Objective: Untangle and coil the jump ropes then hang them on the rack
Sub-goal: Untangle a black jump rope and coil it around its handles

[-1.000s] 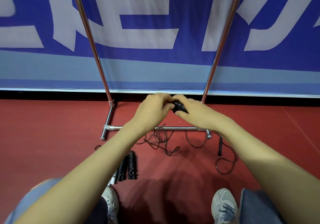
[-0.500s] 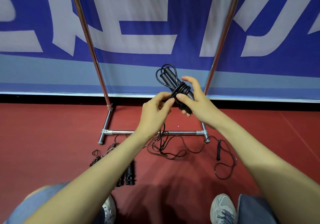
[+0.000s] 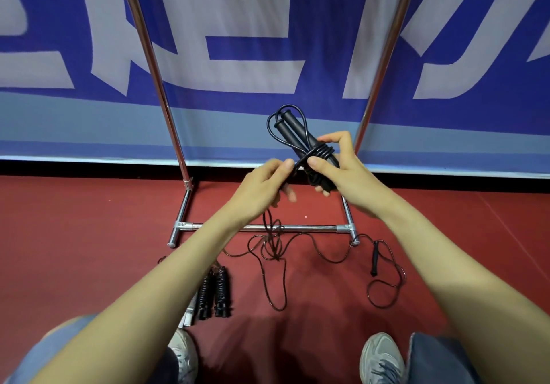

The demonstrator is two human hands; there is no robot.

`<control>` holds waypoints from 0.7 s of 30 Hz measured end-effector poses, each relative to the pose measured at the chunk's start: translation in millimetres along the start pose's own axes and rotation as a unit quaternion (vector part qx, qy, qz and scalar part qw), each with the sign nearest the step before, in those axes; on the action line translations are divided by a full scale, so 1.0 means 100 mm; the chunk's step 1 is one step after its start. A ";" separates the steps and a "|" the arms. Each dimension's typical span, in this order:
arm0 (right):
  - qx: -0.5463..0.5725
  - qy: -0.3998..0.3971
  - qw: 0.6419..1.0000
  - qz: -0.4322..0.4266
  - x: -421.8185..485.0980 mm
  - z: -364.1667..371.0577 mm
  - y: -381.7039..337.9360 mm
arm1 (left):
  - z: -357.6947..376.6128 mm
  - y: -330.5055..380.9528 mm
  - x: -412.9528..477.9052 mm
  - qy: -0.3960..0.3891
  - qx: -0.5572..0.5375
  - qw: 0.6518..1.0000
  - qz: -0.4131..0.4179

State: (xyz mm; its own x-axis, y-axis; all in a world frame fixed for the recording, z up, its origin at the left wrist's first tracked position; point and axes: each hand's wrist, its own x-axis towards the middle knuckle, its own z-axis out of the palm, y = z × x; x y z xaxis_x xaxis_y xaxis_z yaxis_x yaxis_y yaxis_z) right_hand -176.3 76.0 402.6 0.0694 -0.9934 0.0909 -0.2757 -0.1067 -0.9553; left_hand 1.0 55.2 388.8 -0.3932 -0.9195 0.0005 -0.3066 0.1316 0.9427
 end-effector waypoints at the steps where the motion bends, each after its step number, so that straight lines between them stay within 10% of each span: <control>1: 0.002 -0.005 1.000 -0.001 0.00 -0.02 -0.01 | -0.04 -0.01 0.00 -0.028 0.031 0.999 -0.004; 9: 0.087 -0.049 0.995 0.003 -0.05 -0.10 -0.10 | -0.19 -0.11 0.05 -0.083 -0.139 0.987 -0.017; 21: 0.042 -0.409 0.896 0.168 -0.23 -0.13 -0.13 | -0.49 -0.08 -0.02 -0.255 0.171 0.947 0.097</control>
State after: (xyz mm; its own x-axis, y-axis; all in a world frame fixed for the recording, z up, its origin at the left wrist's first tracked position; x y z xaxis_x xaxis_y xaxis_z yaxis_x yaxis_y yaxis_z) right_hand -187.1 100.1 417.0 0.6848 -0.6025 -0.4099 -0.3427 0.2301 -0.9108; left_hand 46.5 38.3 397.4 -0.8115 -0.5786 -0.0814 -0.4145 0.4718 0.7782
